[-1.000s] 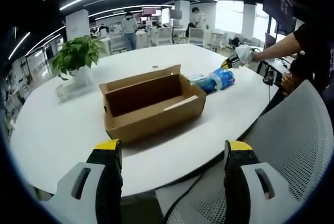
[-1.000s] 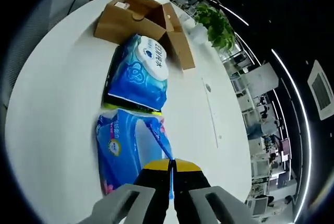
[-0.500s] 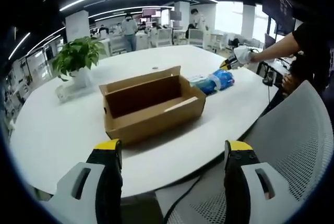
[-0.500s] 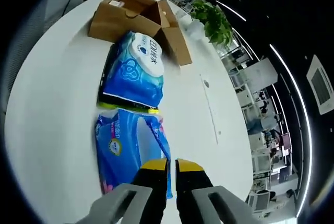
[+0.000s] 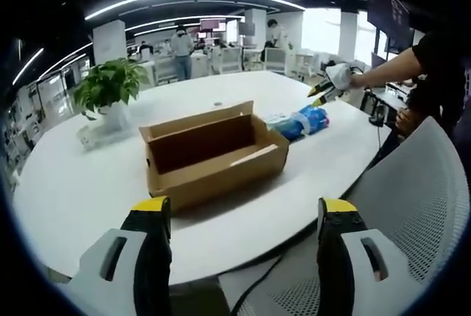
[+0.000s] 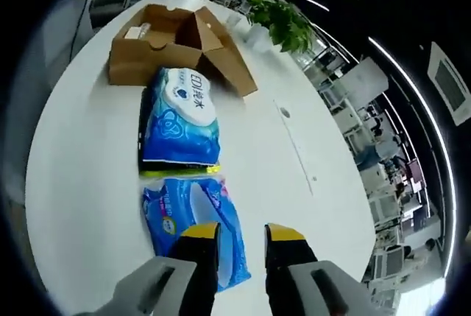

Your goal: Operate the shoe box by opening the lid, removing the specified soft item, and placing it in the target area until the item is outside and the box remains undamaged.

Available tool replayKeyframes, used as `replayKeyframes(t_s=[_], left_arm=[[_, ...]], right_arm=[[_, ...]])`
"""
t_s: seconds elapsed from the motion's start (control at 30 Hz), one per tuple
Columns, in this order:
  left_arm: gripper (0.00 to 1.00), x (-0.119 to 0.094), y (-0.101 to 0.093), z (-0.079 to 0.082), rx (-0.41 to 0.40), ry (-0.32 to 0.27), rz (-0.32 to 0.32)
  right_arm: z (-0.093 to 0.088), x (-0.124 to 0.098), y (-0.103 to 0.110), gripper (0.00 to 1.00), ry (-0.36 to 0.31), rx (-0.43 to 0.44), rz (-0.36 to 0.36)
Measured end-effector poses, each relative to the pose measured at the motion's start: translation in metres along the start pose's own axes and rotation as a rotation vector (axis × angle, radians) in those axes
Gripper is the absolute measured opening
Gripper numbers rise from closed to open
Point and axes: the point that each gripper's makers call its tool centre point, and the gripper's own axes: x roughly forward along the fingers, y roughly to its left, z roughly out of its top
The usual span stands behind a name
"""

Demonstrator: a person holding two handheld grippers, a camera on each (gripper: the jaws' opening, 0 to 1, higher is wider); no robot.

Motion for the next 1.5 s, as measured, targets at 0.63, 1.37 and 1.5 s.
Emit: replayKeyframes(t_s=[0.63, 1.37, 1.5], left_arm=[[0.8, -0.003, -0.005, 0.016, -0.01, -0.101, -0.033], [0.86, -0.002, -0.008, 0.017, -0.019, -0.101, -0.051], [0.89, -0.003, -0.005, 0.018, -0.019, -0.114, -0.038]], right_arm=[[0.074, -0.037, 0.019, 0.62, -0.116, 0.045, 0.169], [0.181, -0.032, 0.075, 0.69, -0.23, -0.046, 0.386], [0.201, -0.028, 0.088, 0.7, -0.239, -0.084, 0.43]])
